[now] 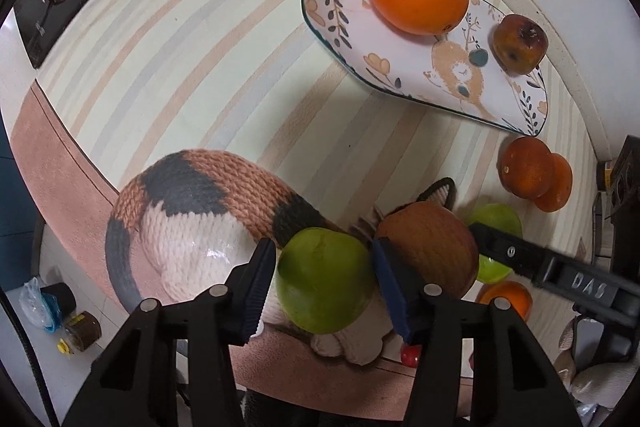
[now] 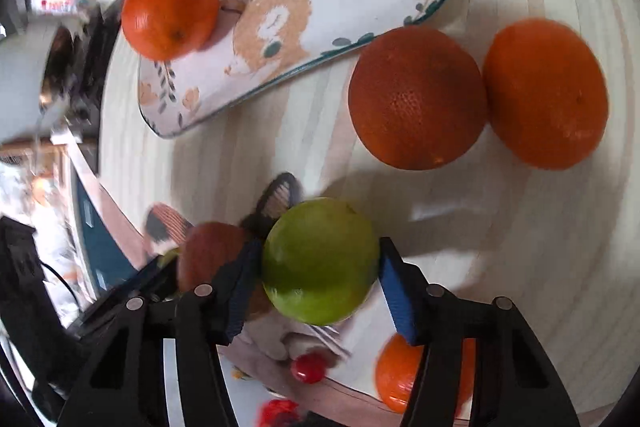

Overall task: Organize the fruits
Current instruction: 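Grasp a green apple with the left tool while the right tool grasps the other green apple, then place both green apples on the deer plate and open both tools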

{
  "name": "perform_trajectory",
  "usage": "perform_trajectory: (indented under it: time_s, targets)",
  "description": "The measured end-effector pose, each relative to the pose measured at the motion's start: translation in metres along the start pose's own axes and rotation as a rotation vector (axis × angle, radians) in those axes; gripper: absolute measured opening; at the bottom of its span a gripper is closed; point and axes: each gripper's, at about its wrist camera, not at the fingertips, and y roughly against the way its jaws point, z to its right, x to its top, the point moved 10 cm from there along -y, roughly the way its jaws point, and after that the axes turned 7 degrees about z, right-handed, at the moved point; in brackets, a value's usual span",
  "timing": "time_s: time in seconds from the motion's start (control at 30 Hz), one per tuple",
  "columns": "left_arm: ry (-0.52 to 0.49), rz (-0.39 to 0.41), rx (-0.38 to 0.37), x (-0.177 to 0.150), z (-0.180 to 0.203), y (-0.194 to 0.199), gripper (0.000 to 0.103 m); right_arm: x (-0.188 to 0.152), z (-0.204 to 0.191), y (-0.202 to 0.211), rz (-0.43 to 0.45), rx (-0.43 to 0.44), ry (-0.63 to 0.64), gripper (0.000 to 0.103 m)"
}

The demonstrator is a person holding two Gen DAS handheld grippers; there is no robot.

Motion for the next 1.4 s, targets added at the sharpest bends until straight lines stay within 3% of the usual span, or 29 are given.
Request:
perform_trajectory:
  time_s: [0.1,0.27,0.53,0.7,0.8,1.03,1.4]
  targets:
    - [0.005,-0.004,-0.025,-0.001,-0.003,-0.004,0.05,-0.003,0.004,0.004,0.003,-0.07,0.084,0.06]
    - [0.011,-0.005,-0.036,0.006,-0.004,-0.001,0.048,-0.006,0.002,0.002,-0.014,-0.046,0.09,0.06]
    - [0.04,0.046,0.015,0.002,-0.027,0.01,0.05,-0.014,0.004,0.002,-0.014,-0.055,0.098,0.06]
    - [0.127,-0.04,-0.073,-0.006,-0.028,-0.006,0.059,-0.014,0.008,0.003,-0.019,-0.047,0.086,0.06]
    - [0.154,-0.043,-0.093,-0.01,-0.029,-0.011,0.06,-0.016,0.007,-0.002,-0.031,-0.045,0.079,0.06]
    - [0.077,-0.016,-0.012,-0.017,-0.019,-0.01,0.054,-0.016,0.008,-0.003,-0.024,-0.038,0.068,0.06]
    - [0.102,-0.012,0.029,-0.013,-0.033,-0.001,0.054,-0.006,0.016,0.001,0.009,-0.013,0.021,0.059]
